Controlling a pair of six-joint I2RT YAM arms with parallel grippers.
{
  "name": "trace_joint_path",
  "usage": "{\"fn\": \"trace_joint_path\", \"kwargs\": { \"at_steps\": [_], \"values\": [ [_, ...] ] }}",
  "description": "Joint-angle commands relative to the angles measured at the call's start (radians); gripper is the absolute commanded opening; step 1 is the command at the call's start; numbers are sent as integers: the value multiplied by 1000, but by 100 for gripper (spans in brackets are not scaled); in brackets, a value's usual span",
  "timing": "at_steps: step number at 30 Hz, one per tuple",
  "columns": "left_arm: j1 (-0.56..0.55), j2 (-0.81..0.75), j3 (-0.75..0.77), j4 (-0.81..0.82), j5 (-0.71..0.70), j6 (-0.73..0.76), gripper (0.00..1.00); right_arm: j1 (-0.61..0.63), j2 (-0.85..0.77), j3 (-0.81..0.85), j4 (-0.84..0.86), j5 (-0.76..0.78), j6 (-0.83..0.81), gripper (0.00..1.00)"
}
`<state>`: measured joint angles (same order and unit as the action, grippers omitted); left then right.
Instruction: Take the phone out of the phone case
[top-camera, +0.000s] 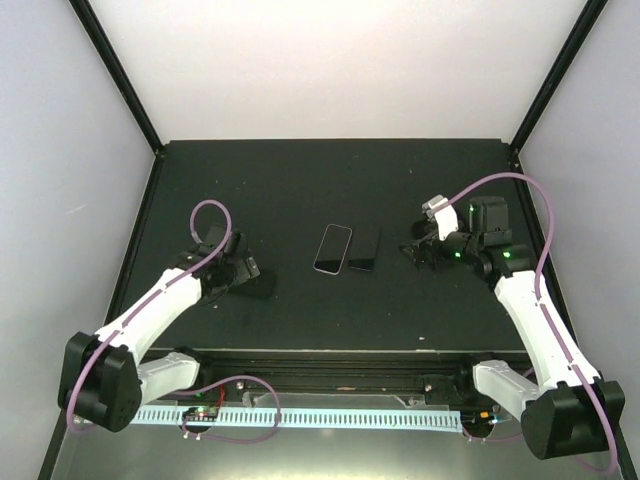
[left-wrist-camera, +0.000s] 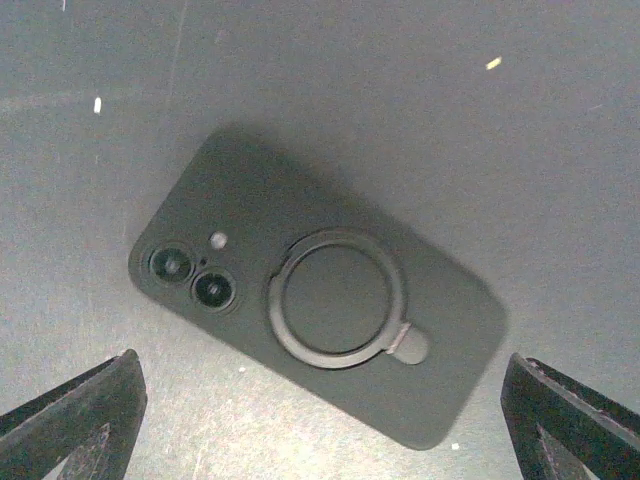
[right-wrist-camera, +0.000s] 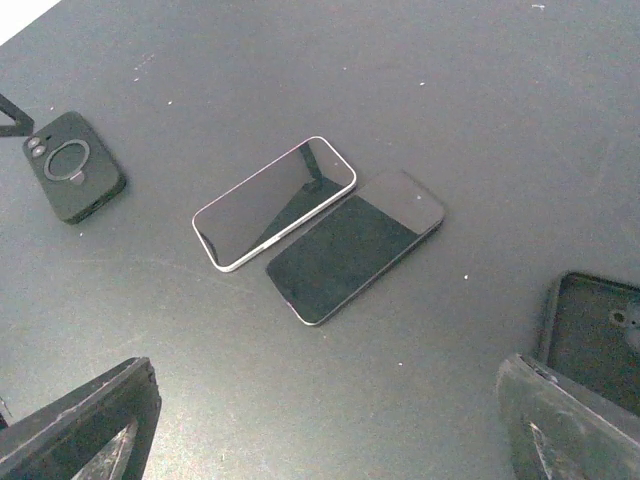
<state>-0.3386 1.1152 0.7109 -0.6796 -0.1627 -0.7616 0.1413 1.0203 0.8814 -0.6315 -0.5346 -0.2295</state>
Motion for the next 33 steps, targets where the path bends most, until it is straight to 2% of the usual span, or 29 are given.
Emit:
{"fn": "trace_joint_path", "kwargs": {
  "at_steps": [1,10,15,20,25,33],
  "values": [
    [30,51,-29,36,98,-125,99,0,27,32,6,-53,-34,92],
    [45,158,-83,150,153,-170,99,0,-8,35,-7,-63,-46,92],
    [50,291,-44,222,205,-139,99,0,-23,30,-8,-71,-50,92],
    [52,380,9,297,196,-78,99,0,-27,31,-10,-66,-55,92],
    [52,498,142,252,167,4,99,-2,-25,30,-9,-65,-56,92],
    [42,583,247,185,137,60,99,-2,-13,34,-15,-63,-61,92]
  ]
}}
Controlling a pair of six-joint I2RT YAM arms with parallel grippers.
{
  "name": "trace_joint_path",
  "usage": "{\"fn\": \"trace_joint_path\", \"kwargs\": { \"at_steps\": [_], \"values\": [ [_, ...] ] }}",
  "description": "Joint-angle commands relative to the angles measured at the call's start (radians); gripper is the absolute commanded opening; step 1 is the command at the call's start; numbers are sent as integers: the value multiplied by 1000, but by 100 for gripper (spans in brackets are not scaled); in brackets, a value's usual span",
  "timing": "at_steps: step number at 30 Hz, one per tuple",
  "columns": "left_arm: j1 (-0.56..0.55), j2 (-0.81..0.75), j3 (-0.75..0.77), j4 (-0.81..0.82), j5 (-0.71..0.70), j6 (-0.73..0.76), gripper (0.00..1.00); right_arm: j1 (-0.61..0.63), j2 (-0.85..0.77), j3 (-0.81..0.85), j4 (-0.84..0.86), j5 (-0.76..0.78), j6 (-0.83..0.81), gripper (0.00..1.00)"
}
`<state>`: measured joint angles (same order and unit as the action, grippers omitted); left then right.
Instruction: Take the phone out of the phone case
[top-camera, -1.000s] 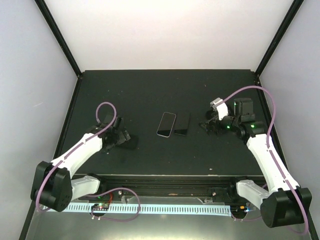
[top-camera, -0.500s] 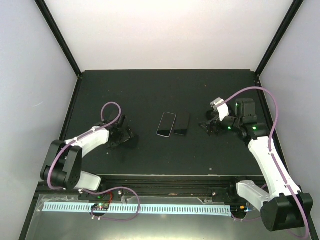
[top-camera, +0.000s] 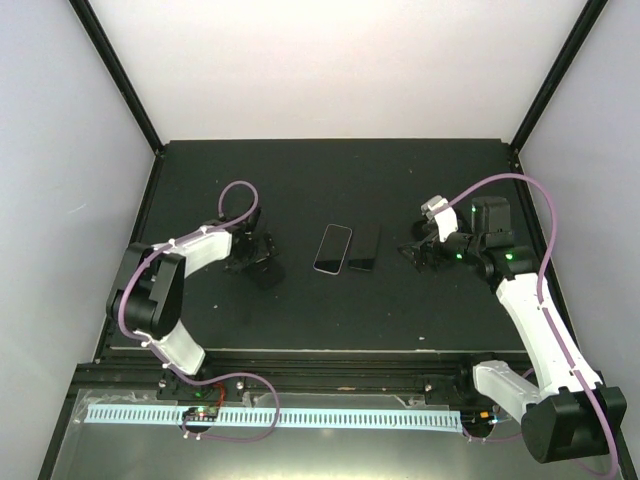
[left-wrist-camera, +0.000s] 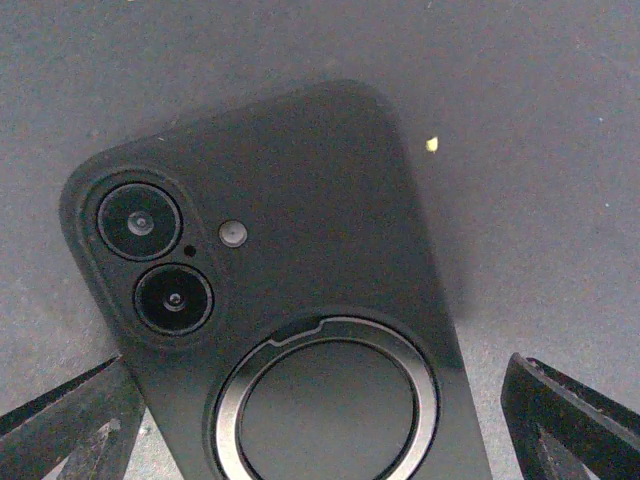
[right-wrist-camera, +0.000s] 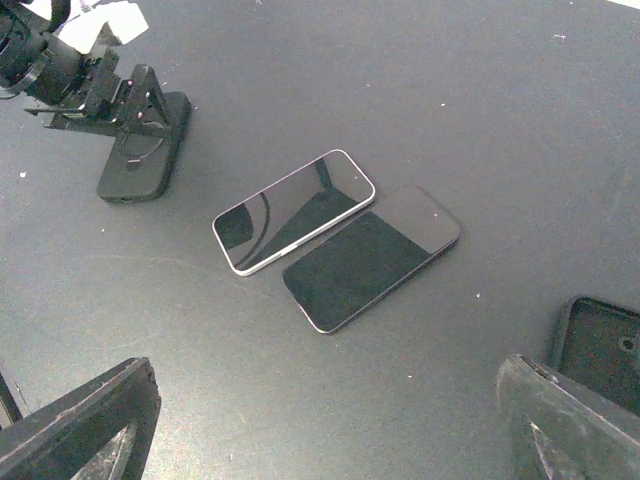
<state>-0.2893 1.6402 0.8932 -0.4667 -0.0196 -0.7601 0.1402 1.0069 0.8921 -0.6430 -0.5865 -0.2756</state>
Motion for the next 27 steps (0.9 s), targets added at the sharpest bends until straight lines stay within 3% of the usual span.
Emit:
{"fn": "trace_joint_path", "kwargs": {
  "at_steps": [1,6,13,27],
  "values": [
    [-11,71,81,-48,-15,66,99,-1,2,24,-4,-12,-16,92],
    [-37,116,145,-105,-24,86,99,-1,6,28,-9,-13,-20,92],
    [-123,215,291,-266,-141,99,99,-1,4,28,-11,-13,-20,92],
    [-126,236,283,-268,13,9,97,-1,17,32,-20,-16,-24,92]
  ]
}}
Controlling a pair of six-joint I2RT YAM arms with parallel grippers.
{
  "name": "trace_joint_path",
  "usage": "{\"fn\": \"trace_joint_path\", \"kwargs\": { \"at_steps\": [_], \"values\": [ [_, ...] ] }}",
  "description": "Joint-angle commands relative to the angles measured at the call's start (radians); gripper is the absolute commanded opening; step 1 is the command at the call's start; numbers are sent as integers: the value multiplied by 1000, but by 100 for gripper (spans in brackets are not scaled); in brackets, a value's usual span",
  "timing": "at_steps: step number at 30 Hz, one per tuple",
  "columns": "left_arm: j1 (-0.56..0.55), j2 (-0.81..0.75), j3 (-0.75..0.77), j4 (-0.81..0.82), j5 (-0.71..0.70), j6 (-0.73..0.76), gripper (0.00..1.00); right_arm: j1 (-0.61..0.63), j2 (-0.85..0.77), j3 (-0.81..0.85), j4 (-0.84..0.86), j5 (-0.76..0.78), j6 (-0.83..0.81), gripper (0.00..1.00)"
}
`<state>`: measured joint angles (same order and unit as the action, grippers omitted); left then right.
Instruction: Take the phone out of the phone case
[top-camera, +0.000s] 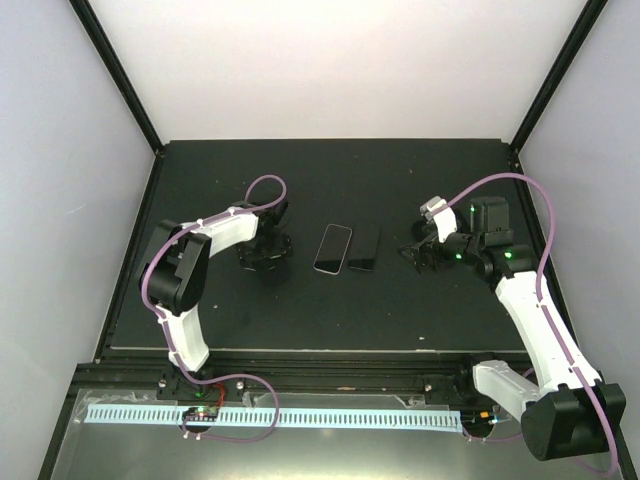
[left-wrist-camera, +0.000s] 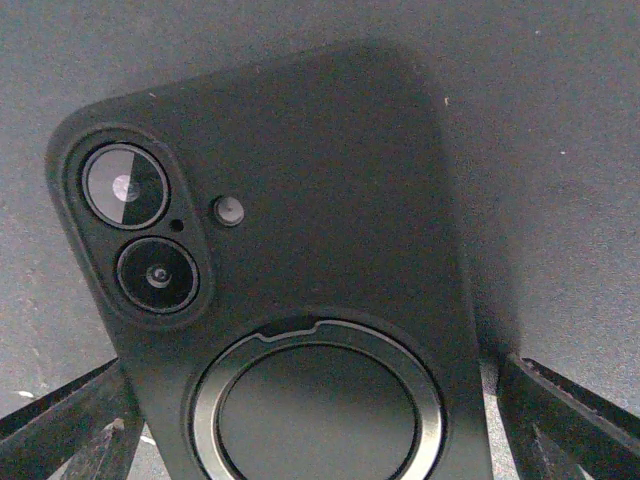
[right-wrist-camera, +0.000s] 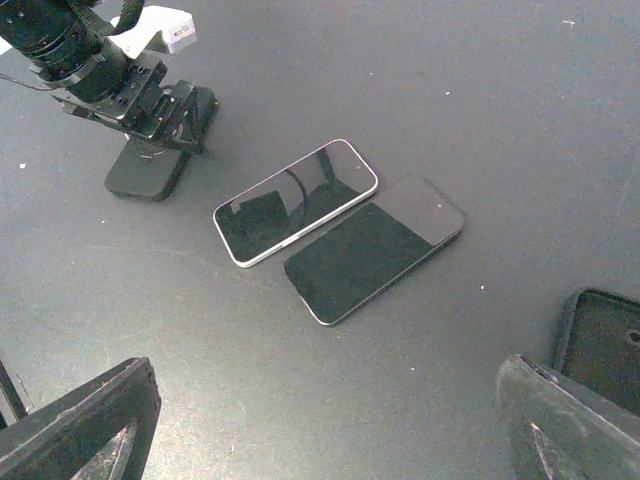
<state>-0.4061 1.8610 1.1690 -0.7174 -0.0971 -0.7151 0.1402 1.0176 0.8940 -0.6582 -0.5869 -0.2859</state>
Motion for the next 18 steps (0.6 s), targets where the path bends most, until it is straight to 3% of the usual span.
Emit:
{"fn": "trace_joint_path", "kwargs": {
  "at_steps": [1,5,10,15,18],
  "values": [
    [-10,18,8,-20,103,-39,97,-1,6,31,-5,-17,-15,92],
    [-11,10,2,-24,113,-53,95,-1,7,29,-6,-17,-15,92],
    [-11,2,9,-18,106,-46,84,-2,10,31,-9,-17,-16,92],
    [-13,7,29,-1,142,19,57,-1,11,32,-11,-16,-17,92],
    [-21,-18,43,-19,131,51,47,-1,12,33,-11,-14,-18,91]
  ]
}}
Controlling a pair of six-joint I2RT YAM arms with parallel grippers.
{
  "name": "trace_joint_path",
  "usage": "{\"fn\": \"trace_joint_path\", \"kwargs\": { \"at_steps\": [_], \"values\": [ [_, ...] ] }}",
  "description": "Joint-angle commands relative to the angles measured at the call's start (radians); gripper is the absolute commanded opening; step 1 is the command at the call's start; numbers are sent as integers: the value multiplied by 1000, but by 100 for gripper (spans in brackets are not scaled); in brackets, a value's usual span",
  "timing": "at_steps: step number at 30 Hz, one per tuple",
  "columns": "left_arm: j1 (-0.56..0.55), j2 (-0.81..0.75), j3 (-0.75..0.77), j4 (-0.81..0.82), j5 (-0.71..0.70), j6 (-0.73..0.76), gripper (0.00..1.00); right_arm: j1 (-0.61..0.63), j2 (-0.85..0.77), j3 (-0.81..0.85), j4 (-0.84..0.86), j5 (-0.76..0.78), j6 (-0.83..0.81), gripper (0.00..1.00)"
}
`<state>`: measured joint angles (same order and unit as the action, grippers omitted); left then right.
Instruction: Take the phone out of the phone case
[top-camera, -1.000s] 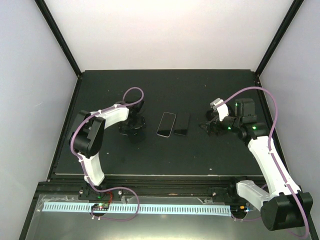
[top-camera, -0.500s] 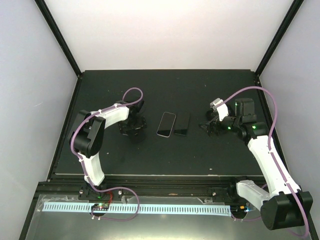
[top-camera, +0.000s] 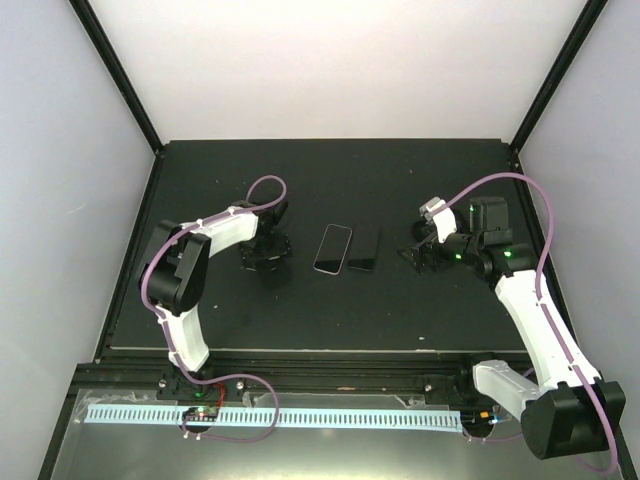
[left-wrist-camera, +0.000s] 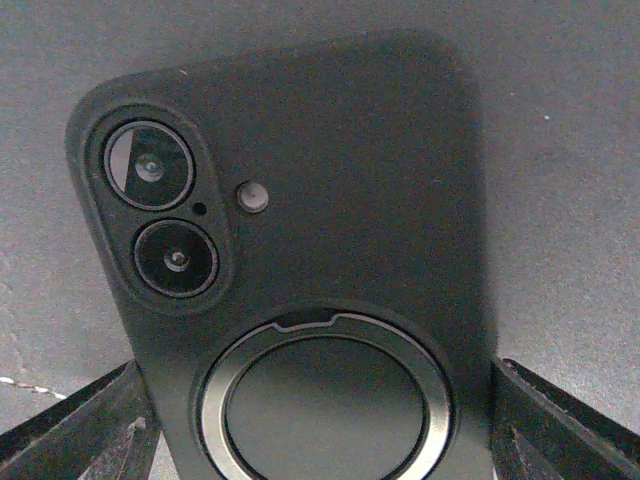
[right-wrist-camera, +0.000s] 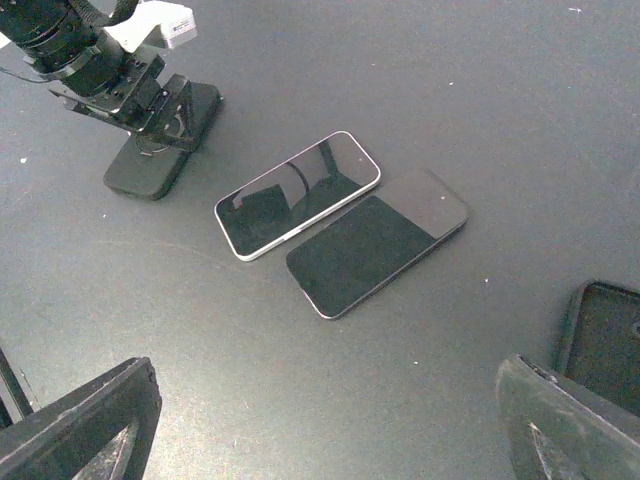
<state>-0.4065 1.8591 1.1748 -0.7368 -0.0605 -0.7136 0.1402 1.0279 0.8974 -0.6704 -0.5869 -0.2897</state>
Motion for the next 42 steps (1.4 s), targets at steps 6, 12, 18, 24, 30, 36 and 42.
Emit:
{"fn": "trace_joint_path", "kwargs": {
  "at_steps": [6,12,18,24,30,36,42],
  "values": [
    [-66,-198,22,-2,40,112,33,-1,5,30,1,-14,-14,91],
    [-97,-401,47,-8,85,246,12,0,6,31,3,-14,-11,91],
    [-98,-588,54,95,197,396,2,-1,6,29,2,-51,-19,91],
    [-100,-787,-107,382,452,414,1,0,10,65,-37,-291,-32,99],
    [-116,-950,-310,796,626,273,2,42,99,137,-66,-617,19,100],
    [-148,-1000,-381,1030,680,156,2,185,183,206,-26,-697,78,100],
    [-184,-979,-408,1131,705,67,1,296,217,224,213,-757,281,100]
  ]
}}
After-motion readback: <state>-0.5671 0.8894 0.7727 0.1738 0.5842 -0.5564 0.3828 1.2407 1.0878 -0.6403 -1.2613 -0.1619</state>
